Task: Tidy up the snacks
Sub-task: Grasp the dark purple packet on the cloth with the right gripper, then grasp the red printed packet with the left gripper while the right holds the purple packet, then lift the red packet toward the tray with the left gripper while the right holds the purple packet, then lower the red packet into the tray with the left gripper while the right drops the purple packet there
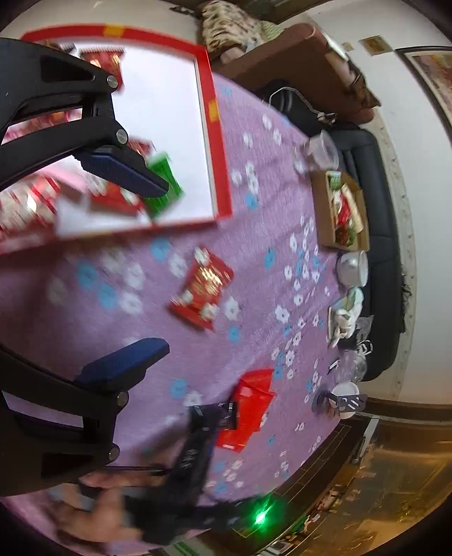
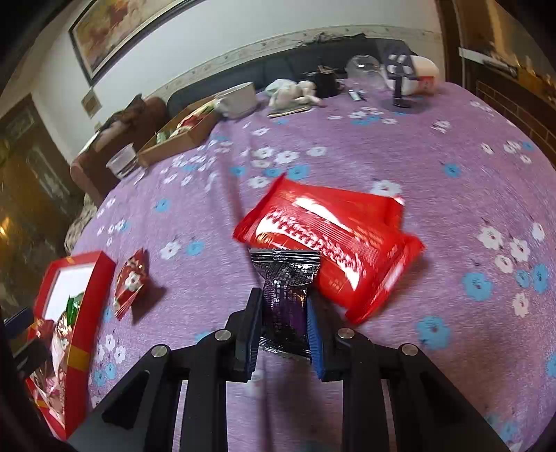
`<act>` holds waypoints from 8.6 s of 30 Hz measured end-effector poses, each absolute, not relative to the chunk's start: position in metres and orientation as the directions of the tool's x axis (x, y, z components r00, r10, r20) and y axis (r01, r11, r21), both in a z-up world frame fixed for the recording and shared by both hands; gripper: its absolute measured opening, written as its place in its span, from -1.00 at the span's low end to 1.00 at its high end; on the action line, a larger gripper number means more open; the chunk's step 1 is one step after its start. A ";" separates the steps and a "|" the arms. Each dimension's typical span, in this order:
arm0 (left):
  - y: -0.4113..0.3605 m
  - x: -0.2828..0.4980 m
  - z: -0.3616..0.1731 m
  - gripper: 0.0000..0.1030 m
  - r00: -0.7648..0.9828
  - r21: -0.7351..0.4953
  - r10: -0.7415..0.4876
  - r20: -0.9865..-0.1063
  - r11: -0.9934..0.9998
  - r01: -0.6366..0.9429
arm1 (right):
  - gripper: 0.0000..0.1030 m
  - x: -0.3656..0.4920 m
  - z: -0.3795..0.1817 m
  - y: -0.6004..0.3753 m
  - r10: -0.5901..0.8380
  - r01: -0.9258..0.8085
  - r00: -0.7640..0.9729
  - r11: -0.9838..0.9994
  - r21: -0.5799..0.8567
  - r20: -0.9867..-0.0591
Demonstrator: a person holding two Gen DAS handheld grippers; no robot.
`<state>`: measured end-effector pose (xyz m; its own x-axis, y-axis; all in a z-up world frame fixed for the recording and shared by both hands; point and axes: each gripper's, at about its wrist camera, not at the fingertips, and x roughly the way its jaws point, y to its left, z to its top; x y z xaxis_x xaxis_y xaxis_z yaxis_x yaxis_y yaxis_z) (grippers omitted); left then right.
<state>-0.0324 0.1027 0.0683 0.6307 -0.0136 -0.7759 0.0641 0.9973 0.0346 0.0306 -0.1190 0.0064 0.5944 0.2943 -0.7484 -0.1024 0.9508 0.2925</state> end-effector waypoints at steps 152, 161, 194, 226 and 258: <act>0.098 -0.091 0.077 -0.54 0.809 0.167 0.054 -0.585 0.984 0.055 | -0.49 0.008 0.028 -0.087 0.404 -0.281 0.673 0.914 0.291 -0.619; 0.072 -0.058 0.028 0.38 0.679 0.167 0.061 -0.731 0.982 0.092 | -0.49 0.012 0.024 -0.093 0.416 -0.255 0.653 0.908 0.333 -0.633; 0.107 -0.103 0.084 -0.39 0.789 0.087 -0.040 -0.613 0.989 0.118 | -0.49 -0.015 0.050 -0.058 0.526 -0.415 0.663 0.851 0.322 -0.532; 0.255 -0.125 0.064 -0.39 0.790 -0.039 0.073 -0.608 0.992 -0.122 | -0.50 -0.090 0.075 0.139 0.342 -0.522 0.682 0.847 -0.103 -0.646; 0.263 -0.128 0.059 0.12 0.769 0.085 0.256 -0.586 0.963 -0.255 | -0.47 -0.079 0.058 0.150 0.360 -0.533 0.643 0.844 -0.058 -0.676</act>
